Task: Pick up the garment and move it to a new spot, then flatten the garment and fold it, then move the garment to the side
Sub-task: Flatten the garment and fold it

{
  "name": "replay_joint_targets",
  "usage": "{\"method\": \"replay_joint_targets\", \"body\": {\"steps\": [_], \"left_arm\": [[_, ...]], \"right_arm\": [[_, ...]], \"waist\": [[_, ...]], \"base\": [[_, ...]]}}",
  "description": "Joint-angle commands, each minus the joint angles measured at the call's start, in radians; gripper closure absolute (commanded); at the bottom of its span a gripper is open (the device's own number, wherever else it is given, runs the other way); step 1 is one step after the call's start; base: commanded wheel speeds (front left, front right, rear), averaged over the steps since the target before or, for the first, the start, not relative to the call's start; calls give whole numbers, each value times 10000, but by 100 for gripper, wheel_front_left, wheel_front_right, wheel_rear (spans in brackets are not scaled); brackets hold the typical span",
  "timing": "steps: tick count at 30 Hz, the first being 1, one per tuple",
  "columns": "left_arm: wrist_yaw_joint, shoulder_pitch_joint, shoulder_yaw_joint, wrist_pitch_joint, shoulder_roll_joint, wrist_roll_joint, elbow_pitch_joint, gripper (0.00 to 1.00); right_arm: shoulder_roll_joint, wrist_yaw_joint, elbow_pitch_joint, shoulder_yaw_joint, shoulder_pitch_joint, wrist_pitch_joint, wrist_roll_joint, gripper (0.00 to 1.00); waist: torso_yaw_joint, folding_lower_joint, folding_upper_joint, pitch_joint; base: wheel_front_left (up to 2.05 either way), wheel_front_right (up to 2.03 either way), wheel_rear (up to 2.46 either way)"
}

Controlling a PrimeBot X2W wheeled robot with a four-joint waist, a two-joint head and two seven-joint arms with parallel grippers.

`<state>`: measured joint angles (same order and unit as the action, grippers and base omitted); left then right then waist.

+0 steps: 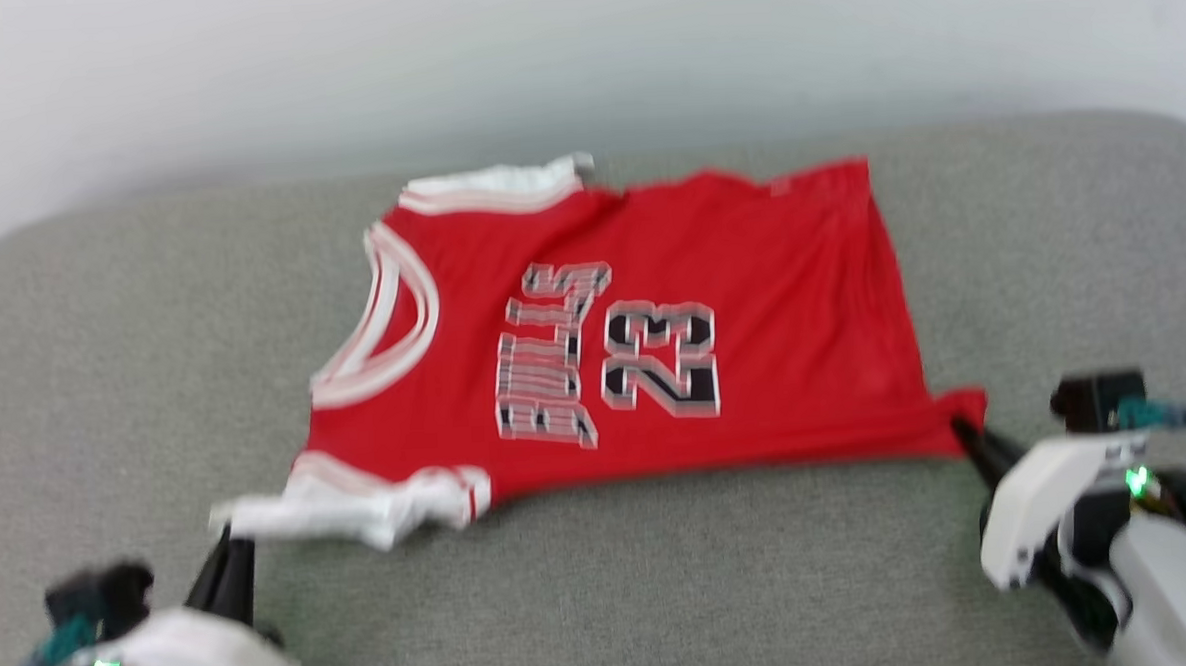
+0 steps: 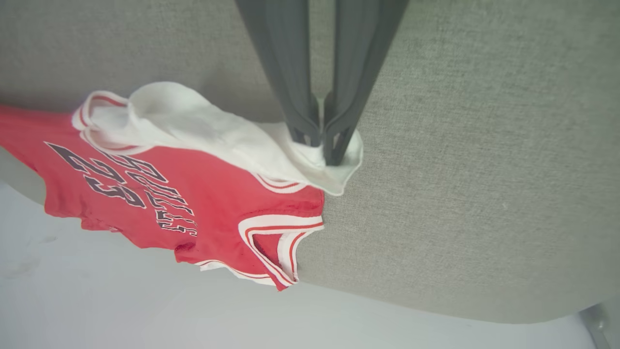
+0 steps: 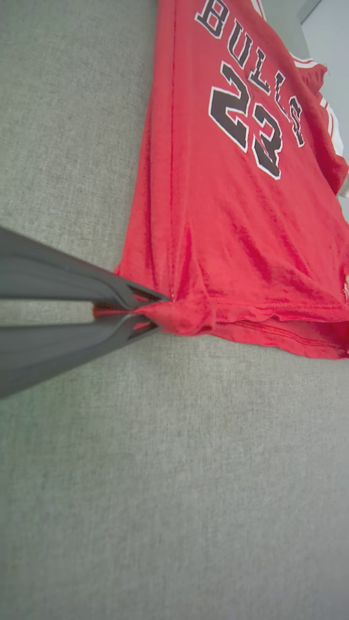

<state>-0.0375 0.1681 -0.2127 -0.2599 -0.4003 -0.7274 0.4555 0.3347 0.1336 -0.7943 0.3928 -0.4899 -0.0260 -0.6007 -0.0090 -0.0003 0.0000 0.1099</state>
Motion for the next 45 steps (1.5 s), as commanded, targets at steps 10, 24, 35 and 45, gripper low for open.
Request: {"method": "replay_joint_targets", "body": {"steps": [10,24,35,45], "left_arm": [[1886,-4545,781,843,-613,-586,-3773,100],[1766,-3051,48,1849,-760,-295,-5137,100],[669,-513,-810,2019,-318,-194,-2895,100],[-52,269,-1240,2433,12,-511,-1183,0]], "right_arm": [[161,-89,3125,-1999,4627,595,623,100],[-1127,-35,7337,-3472,5405,3650,2625,100],[-1150,-32,6087,-2840,3587,3835,2739,100],[-1263,-34,4525,-2305,2780,3075,2359,0]], "waist": [[230,3,0,-1338],[126,3,0,-488],[84,3,0,910],[-5,3,0,1056]], "base": [[0,0,0],[0,0,0],[0,0,0],[0,0,0]]}}
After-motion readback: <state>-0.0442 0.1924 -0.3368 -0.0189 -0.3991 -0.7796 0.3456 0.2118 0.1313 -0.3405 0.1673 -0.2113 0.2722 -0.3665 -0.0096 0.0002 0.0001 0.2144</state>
